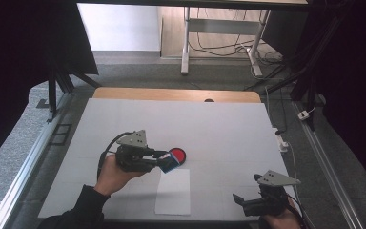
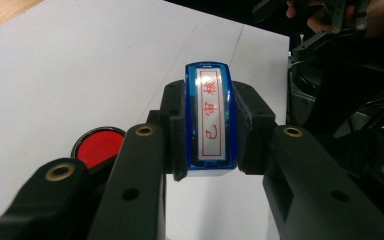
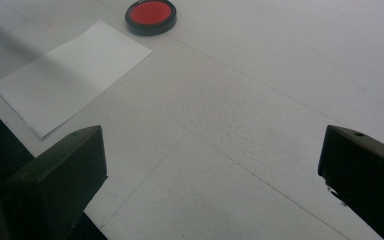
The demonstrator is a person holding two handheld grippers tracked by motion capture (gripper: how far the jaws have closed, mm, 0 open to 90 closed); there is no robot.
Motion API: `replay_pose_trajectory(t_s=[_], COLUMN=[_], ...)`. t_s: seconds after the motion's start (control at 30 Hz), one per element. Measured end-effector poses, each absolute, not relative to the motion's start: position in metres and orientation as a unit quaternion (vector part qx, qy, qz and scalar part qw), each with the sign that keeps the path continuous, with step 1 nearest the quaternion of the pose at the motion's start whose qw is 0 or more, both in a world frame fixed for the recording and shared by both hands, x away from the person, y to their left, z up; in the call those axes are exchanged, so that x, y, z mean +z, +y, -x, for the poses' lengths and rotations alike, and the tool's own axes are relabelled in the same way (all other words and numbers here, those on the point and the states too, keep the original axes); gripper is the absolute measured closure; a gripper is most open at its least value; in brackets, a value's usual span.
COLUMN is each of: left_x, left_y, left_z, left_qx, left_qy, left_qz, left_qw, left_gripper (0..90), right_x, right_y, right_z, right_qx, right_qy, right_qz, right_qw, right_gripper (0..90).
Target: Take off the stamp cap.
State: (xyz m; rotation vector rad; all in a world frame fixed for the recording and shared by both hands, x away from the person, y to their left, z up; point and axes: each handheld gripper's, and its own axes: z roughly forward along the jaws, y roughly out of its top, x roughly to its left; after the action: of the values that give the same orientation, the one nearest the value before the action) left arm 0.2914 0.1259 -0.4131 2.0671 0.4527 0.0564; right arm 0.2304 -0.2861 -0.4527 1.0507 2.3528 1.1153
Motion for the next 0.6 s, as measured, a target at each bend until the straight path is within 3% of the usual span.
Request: replay_pose_trajectory(t_s=[0.37, 0.6], left_x=[-0.414, -0.414], left_y=[0.124, 0.122], left_z=[-0.292, -0.292], left_qx=[0.01, 0.001], left_qy=[0.177, 0.169], left_qz=[-0.855, -0.856], left_qw=[0.487, 0.489], left_gripper=[70.0, 69.9], right_x=[-0.445, -0.44], right_y=[-0.268, -0.241], right_z=[-0.233, -0.238], right_qx=[0.426, 0.451], right_qy=[0.831, 0.843], right_qz=[-0.322, -0.269], right_qw=[0.154, 0.114], right_gripper=[0.0, 0.0])
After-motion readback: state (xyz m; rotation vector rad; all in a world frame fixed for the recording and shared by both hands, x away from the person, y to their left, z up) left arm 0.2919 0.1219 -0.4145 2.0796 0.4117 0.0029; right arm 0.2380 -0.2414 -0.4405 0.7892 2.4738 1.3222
